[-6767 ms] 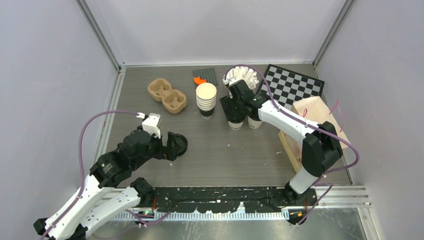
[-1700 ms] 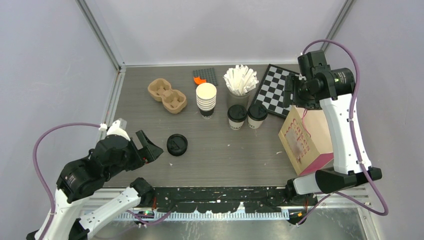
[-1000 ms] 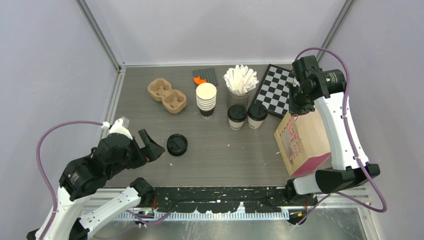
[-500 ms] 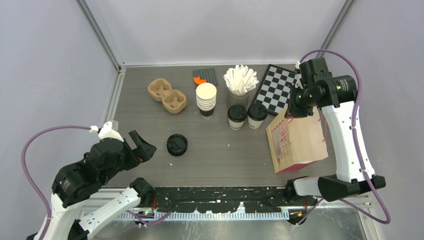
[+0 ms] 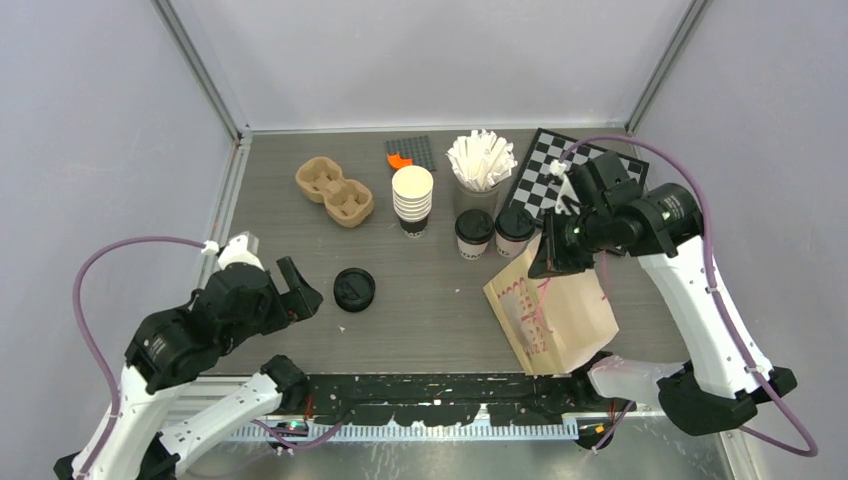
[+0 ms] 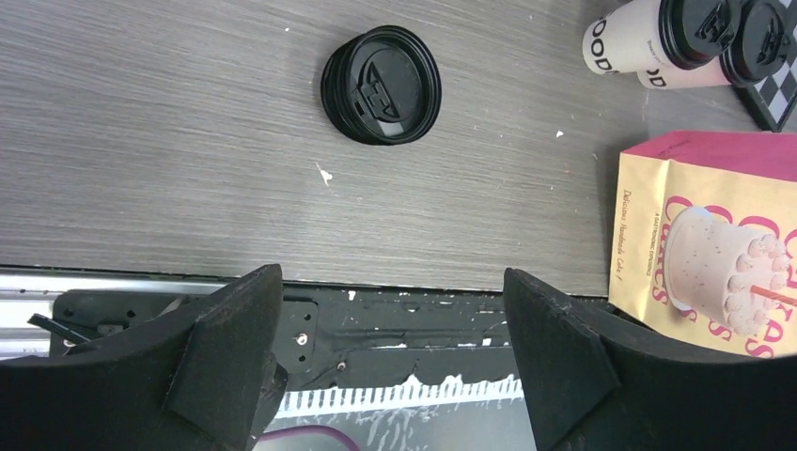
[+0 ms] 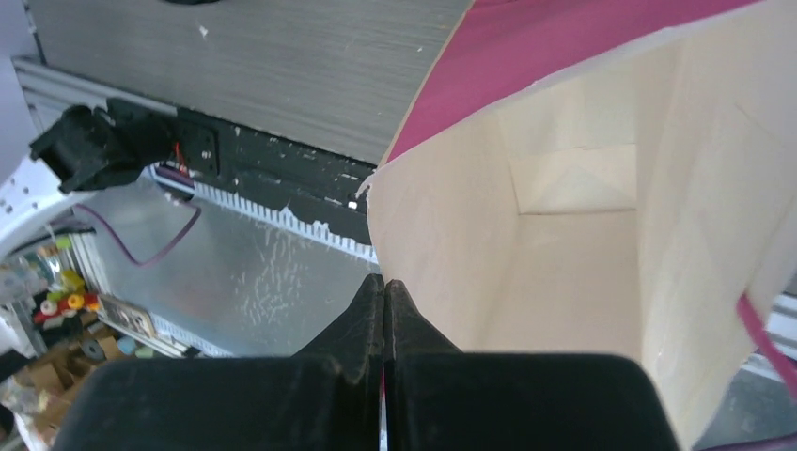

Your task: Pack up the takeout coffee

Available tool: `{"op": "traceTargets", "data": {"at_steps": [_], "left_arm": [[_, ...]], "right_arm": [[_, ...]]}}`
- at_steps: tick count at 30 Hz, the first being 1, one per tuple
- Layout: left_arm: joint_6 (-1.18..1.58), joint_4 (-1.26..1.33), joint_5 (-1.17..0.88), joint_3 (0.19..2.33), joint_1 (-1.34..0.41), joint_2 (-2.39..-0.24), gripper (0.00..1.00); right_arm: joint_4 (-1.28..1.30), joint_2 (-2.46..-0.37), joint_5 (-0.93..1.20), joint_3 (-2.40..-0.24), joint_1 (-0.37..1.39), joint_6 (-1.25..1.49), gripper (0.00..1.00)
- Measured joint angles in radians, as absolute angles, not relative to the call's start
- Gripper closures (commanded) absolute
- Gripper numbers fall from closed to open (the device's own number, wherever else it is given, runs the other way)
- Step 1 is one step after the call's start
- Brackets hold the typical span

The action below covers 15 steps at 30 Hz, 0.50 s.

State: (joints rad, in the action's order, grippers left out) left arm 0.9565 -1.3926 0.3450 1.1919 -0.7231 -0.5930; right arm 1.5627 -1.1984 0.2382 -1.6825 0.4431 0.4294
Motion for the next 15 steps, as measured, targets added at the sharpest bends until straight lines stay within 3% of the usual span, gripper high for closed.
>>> {"op": "traceTargets", "data": {"at_steps": [8,15], "left_arm": [[0.963,-1.340,0.321,1.189,-0.723,-0.649,0.10],[0.949,-1.346,0.357,1.254,-0.723,-0.736,0.07]], "right_arm": [[1.422,-1.194,0.237,-1.639,0.608,0.469,1.00],[1.287,-1.361,0.215,-1.714,0.774,0.408,0.99]]}}
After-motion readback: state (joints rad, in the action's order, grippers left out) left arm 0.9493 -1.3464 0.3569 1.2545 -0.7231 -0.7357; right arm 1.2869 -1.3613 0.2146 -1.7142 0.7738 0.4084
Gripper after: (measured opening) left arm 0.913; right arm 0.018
